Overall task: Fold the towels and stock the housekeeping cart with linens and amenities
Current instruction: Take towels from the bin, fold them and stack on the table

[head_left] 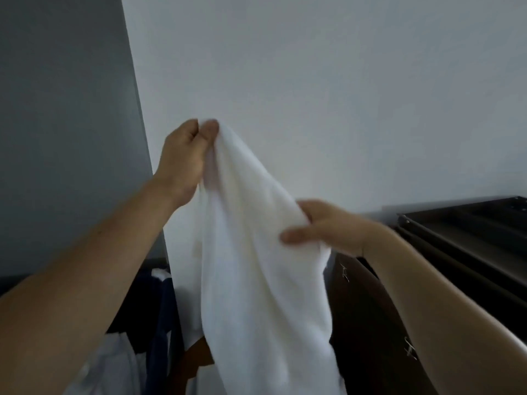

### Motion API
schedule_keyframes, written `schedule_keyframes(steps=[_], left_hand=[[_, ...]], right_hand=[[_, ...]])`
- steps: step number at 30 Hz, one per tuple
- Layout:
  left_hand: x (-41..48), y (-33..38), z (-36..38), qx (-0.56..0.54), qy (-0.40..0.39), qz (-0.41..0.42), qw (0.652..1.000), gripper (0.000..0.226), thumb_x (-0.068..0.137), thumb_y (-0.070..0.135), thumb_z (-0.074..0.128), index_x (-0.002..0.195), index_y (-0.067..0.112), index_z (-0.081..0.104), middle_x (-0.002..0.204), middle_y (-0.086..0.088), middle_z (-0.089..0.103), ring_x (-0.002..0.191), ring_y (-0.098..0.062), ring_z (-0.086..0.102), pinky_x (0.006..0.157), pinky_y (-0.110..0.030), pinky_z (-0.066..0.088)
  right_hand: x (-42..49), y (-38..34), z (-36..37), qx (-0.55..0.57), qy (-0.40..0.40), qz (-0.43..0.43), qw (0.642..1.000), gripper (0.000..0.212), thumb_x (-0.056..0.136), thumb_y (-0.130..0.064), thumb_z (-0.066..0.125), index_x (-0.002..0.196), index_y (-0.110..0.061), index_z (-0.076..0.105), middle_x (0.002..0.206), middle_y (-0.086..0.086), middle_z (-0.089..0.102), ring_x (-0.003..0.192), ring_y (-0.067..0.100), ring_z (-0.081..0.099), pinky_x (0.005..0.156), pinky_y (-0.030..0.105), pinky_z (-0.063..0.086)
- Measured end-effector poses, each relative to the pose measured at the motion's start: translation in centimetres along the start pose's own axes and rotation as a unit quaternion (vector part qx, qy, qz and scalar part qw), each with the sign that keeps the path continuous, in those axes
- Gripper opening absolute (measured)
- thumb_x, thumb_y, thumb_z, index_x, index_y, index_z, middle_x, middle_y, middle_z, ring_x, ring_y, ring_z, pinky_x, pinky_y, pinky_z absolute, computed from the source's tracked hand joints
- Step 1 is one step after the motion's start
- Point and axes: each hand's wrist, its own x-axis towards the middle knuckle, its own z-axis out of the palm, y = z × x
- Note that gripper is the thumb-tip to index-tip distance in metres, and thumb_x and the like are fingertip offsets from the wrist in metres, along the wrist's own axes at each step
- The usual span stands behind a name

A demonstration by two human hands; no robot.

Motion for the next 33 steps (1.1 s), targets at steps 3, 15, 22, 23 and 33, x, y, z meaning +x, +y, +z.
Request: schedule_keyframes(steps=[3,15,22,23,33], left_hand=[[-1.4,-2.9,0.0,0.039,-0.061,-0.035,0.997,0.035,0.098,0.038,0.056,0.07,0.016,0.053,0.059,0.018,0.042,0.057,-0.003,0.037,0.053,-0.02,0.033],[-3.1,-2.2,0.5,0.059,-0.118,0.016,0.991,0.027,0.101,0.035,0.051,0.081,0.019,0.059,0.069,0.019,0.053,0.064,0.001,0.048,0.06,-0.011,0.04],[-2.9,-0.6,1.2,0.104,-0.128,0.095,0.982,0.026,0.101,0.033,0.051,0.085,0.016,0.06,0.072,0.006,0.054,0.067,0.002,0.049,0.062,-0.008,0.039],[-2.8,-0.7,1.3,0.111,-0.122,0.098,0.981,0.029,0.101,0.034,0.052,0.084,0.012,0.059,0.072,0.0,0.053,0.065,0.001,0.047,0.06,-0.009,0.038],[-1.6,-5.4,-1.1,0.141,0.008,-0.005,0.99,0.035,0.095,0.045,0.058,0.076,0.016,0.06,0.062,0.013,0.051,0.054,0.002,0.047,0.05,-0.009,0.038]], right_hand=[[-0.2,1.2,-0.1,-0.093,-0.006,0.039,0.995,0.032,0.08,-0.011,0.079,0.109,-0.009,0.066,0.104,0.011,0.072,0.096,0.024,0.068,0.093,0.051,0.053],[-0.7,6.8,5.0,0.105,0.125,-0.064,0.985,0.035,0.067,-0.02,0.085,0.083,-0.036,0.059,0.071,-0.006,0.058,0.063,0.011,0.053,0.061,0.029,0.048],[-1.9,9.2,8.0,-0.026,0.162,-0.098,0.982,0.027,0.075,-0.056,0.075,0.076,-0.03,0.066,0.078,-0.005,0.062,0.074,0.015,0.06,0.072,0.031,0.053],[-2.0,9.4,8.1,-0.016,0.155,-0.102,0.982,0.042,0.076,-0.06,0.072,0.075,-0.017,0.067,0.08,-0.001,0.063,0.077,0.021,0.062,0.074,0.038,0.054],[-2.5,14.8,7.2,-0.108,0.165,-0.054,0.979,0.018,0.093,-0.028,0.068,0.075,-0.024,0.068,0.077,-0.016,0.064,0.069,0.006,0.06,0.063,0.016,0.046]])
